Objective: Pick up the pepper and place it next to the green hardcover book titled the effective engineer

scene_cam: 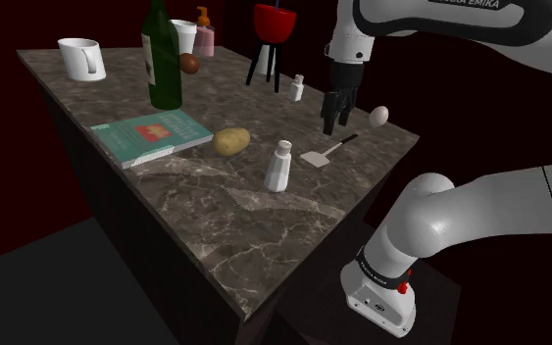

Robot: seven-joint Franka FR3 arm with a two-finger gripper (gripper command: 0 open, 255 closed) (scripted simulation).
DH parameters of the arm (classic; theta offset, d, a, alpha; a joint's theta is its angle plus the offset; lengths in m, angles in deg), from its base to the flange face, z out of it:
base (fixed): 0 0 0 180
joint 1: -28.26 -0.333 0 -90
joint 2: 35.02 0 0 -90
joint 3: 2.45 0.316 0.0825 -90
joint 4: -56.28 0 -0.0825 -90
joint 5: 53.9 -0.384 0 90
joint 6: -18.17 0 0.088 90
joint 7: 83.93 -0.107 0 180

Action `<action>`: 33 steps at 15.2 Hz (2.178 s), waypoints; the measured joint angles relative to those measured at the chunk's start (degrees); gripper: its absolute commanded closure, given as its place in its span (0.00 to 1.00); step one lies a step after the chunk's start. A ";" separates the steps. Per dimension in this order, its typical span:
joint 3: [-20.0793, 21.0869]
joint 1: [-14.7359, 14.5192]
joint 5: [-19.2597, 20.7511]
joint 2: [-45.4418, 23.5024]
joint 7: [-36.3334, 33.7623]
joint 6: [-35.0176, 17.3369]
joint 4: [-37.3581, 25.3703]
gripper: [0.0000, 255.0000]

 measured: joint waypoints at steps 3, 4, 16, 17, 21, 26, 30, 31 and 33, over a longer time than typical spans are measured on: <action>-1.08 0.18 0.85 -1.72 1.41 -1.33 -1.02 0.00; -1.90 0.30 1.44 -3.31 2.47 -2.37 -2.03 0.00; -11.80 0.83 4.32 -22.20 16.70 -14.13 -15.83 0.00; -12.61 0.85 4.10 -23.99 17.98 -15.05 -17.25 0.00; -15.30 0.78 2.07 -31.77 22.98 -16.99 -25.05 0.00; -18.29 1.73 -2.02 -41.73 29.88 -18.28 -35.63 0.00; -19.70 3.49 -6.60 -50.60 35.00 -17.21 -46.67 0.00; -19.87 4.07 -7.70 -52.60 36.12 -17.18 -48.95 0.00; -20.00 4.93 -9.17 -55.25 37.50 -17.13 -52.05 0.00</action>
